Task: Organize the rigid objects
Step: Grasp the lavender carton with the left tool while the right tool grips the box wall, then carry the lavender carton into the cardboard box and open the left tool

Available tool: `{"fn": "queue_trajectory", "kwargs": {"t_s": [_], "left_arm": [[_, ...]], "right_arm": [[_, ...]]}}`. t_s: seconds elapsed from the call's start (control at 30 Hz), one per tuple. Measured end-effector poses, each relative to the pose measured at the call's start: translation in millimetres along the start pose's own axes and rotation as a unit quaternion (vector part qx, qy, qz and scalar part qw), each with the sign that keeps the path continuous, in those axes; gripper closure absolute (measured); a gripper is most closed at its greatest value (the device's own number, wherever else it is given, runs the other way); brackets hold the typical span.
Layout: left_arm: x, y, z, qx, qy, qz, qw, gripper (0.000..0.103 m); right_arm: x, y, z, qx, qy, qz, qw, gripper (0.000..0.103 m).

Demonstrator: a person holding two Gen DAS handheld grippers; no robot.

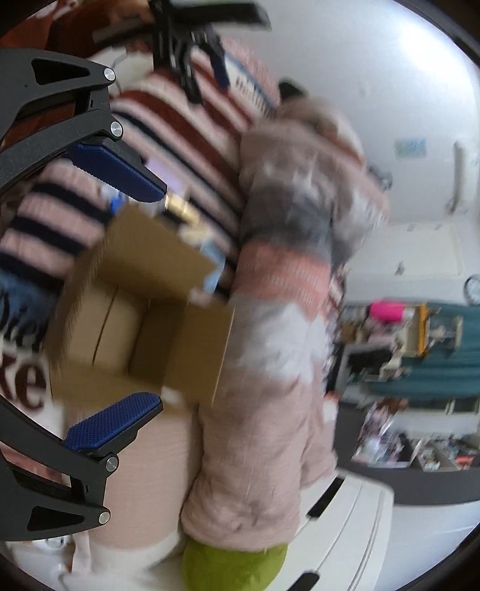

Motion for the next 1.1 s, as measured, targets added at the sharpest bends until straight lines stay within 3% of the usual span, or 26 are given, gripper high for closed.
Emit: {"fn": "queue_trajectory", "kwargs": {"t_s": [0.1, 0.13, 0.23, 0.27, 0.3, 0.33, 0.43, 0.5, 0.6, 0.77, 0.83, 0.87, 0.9, 1.0, 1.1], "left_arm": [[-7, -2, 2, 0.003, -0.006, 0.000, 1.0000, 0.000], [-9, -3, 3, 0.003, -0.007, 0.000, 1.0000, 0.000], [-22, -8, 5, -0.007, -0.011, -0.008, 0.9999, 0.000], [-30, -12, 7, -0.010, -0.010, -0.004, 0.9999, 0.000], [-39, -16, 9, -0.013, -0.009, 0.005, 0.9999, 0.001], [-45, -20, 10, -0.016, -0.009, 0.015, 0.9997, 0.001], [-78, -40, 19, -0.024, -0.008, 0.068, 0.9974, 0.001], [-96, -54, 28, -0.005, -0.028, 0.092, 0.9954, 0.000], [-109, -71, 36, 0.018, -0.077, 0.086, 0.9932, 0.000], [-137, -90, 37, 0.023, -0.069, 0.119, 0.9902, 0.002], [-153, -95, 43, 0.035, -0.052, 0.137, 0.9886, 0.027], [-159, -98, 46, 0.045, -0.053, 0.146, 0.9868, 0.052], [-164, -100, 51, 0.058, -0.063, 0.150, 0.9849, 0.060], [-171, -101, 57, 0.055, -0.044, 0.142, 0.9873, 0.068], [-175, -101, 58, 0.049, -0.038, 0.138, 0.9884, 0.069]], "right_arm": [[-31, 1, -36, -0.009, -0.062, 0.043, 0.997, 0.012], [-39, 0, -43, -0.011, -0.070, 0.058, 0.996, 0.021], [-77, -13, -63, -0.030, -0.059, 0.123, 0.990, 0.037], [-90, -20, -68, -0.036, -0.057, 0.141, 0.988, 0.048], [-100, -26, -71, -0.044, -0.054, 0.157, 0.985, 0.056], [-105, -29, -73, -0.050, -0.049, 0.165, 0.984, 0.073], [-115, -38, -78, -0.074, -0.017, 0.179, 0.981, 0.093], [-115, -40, -79, -0.073, -0.017, 0.176, 0.982, 0.094], [-116, -43, -81, -0.074, -0.013, 0.171, 0.982, 0.096], [-119, -44, -76, -0.076, -0.008, 0.171, 0.982, 0.096], [-121, -44, -73, -0.074, -0.007, 0.170, 0.983, 0.096], [-120, -44, -73, -0.072, -0.009, 0.168, 0.983, 0.096], [-120, -44, -72, -0.067, -0.012, 0.167, 0.984, 0.096], [-120, -44, -71, -0.066, -0.011, 0.167, 0.984, 0.096], [-122, -44, -70, -0.067, -0.010, 0.168, 0.983, 0.096]]}}
Point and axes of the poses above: each gripper's, at about its wrist camera, not at the fingertips, and x roughly against the way its jaws point, z to its left, y to its top, the point moved 3 cm from there along -x, roughly the way its jaws point, and after that the axes turned 8 degrees about -y, right-handed, at the moved point
